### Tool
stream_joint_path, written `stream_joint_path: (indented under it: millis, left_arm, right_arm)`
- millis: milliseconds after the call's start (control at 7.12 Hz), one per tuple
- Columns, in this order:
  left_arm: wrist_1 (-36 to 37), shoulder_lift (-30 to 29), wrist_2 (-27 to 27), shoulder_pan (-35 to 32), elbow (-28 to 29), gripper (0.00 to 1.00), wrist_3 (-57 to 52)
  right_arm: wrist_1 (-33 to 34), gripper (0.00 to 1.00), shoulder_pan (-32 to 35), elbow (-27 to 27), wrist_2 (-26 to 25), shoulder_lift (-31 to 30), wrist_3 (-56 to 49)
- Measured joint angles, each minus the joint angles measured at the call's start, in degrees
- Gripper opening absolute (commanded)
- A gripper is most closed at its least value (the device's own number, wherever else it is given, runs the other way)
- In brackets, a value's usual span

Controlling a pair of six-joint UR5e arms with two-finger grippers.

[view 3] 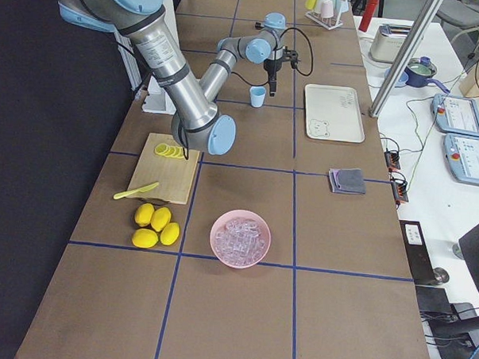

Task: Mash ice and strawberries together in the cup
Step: 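Move the right gripper back to the pink bowl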

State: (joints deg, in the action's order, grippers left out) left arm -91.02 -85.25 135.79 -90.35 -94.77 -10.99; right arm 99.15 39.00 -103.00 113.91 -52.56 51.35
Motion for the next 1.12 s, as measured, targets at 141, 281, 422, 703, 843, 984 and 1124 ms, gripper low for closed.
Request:
stream_joint_path:
  millis: [141, 281, 422, 703, 843, 984, 1124]
  left_arm:
    - [0.0, 0.0, 0.0, 0.0, 0.0, 1.00, 0.0]
    - [0.0, 0.0, 0.0, 0.0, 0.0, 1.00, 0.0]
    - [0.0, 0.0, 0.0, 0.0, -0.1, 1.00, 0.0]
    - [0.0, 0.0, 0.0, 0.0, -0.1, 1.00, -0.1]
    - [0.0, 0.0, 0.0, 0.0, -0.1, 1.00, -0.1]
    - [-0.1, 0.0, 0.0, 0.0, -0.1, 1.00, -0.1]
    - [-0.1, 0.0, 0.0, 0.0, -0.1, 1.00, -0.1]
  right_arm:
    - [-0.2, 0.99, 4.2, -4.6, 2.5, -7.1, -7.7]
    - [-0.3, 0.98, 8.7, -7.8, 4.8, -14.2, -16.4]
    - [-0.3, 0.98, 14.4, -9.6, 7.7, -20.7, -26.2]
    - [-0.4, 0.98, 25.4, -10.5, 13.5, -30.8, -44.8]
    - [-0.4, 0.98, 29.7, -10.4, 14.8, -35.3, -53.2]
    - [-1.2, 0.98, 32.3, -10.2, 15.2, -39.0, -58.6]
    - [-4.2, 0.98, 33.6, -9.3, 15.4, -42.1, -61.4]
